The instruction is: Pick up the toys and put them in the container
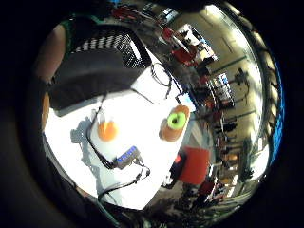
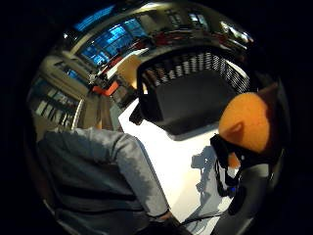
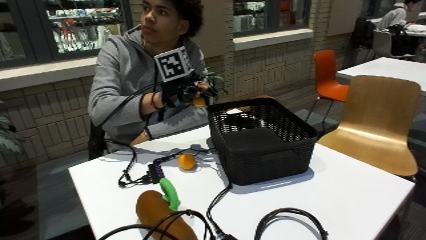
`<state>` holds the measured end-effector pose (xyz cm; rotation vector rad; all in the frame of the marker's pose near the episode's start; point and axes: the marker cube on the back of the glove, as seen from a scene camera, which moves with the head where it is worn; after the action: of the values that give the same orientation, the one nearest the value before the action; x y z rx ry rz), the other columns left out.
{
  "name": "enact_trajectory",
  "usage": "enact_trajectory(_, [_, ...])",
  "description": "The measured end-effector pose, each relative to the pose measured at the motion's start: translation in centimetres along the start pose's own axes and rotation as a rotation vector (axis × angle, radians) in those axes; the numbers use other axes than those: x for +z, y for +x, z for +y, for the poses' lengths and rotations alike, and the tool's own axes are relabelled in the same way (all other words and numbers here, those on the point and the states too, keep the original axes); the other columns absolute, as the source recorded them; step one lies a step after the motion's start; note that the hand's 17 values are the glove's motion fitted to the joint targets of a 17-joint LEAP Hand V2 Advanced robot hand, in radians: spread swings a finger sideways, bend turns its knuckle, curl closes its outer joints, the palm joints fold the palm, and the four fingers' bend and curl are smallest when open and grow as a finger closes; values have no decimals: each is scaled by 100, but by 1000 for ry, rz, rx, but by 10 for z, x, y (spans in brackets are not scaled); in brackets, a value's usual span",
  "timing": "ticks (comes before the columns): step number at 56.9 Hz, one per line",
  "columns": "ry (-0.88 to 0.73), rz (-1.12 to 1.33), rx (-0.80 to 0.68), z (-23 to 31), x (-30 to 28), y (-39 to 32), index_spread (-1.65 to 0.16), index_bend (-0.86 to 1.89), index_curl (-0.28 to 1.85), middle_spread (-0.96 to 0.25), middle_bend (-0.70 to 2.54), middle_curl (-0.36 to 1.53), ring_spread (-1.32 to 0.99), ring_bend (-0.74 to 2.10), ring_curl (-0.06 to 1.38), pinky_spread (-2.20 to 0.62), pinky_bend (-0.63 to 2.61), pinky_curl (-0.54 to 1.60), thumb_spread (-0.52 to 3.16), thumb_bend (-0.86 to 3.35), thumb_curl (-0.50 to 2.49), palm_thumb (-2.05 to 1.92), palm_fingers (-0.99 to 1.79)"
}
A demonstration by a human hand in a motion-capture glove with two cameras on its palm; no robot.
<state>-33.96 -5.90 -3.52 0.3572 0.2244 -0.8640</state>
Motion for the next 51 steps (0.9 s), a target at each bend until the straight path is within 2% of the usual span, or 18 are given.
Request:
enact_trajectory(8, [-3,25,-75,-47,3,-6,-16,116,58,-21,48,50,-29,22,26,-5,33,29,137,33,30,50,33])
enact_trajectory(12, [-13,11,-9,-64,7,-9,-16,115,58,-21,48,51,-30,22,26,-5,33,29,137,32,30,50,33])
enact_trajectory(17, [-39,36,-91,-72,12,-16,-16,115,58,-21,47,52,-30,22,27,-5,32,30,138,31,29,50,33])
enact_trajectory(23, [-48,8,-6,-83,14,-16,-17,114,57,-21,49,54,-31,22,28,-5,31,30,140,31,29,50,35])
enact_trajectory(28, [-83,52,-42,-83,17,-14,-17,114,57,-22,49,56,-31,23,29,-5,30,31,141,30,29,50,36])
enact_trajectory(32, [-135,14,3,-82,17,-17,-17,112,57,-18,33,52,-29,22,31,-5,39,34,141,29,29,50,21])
enact_trajectory(33, [-152,15,11,-82,17,-16,-16,101,54,-15,23,49,-28,21,31,-5,48,37,141,28,29,47,5])
enact_trajectory(34, [-168,21,21,-82,17,-15,-16,97,55,-13,22,50,-27,23,33,-5,52,39,140,26,28,46,2])
enact_trajectory(36, [-190,54,44,-81,17,-9,-16,68,49,-9,15,47,-24,24,33,-5,66,42,136,21,27,40,-18])
enact_trajectory(39, [-187,92,62,-78,17,-2,-16,33,38,-6,14,44,-21,25,33,-4,77,43,132,17,26,36,-28])
enact_trajectory(41, [-173,89,56,-74,15,2,-16,22,36,-4,13,42,-20,24,32,-4,78,43,129,15,26,35,-26])
enact_trajectory(45, [-163,56,53,-63,10,10,-17,13,30,-2,12,39,-18,22,32,-3,78,44,127,13,27,35,-21])
enact_trajectory(51, [-175,49,119,-42,3,35,-19,18,30,0,11,35,-16,19,32,-3,74,42,124,10,28,35,-14])
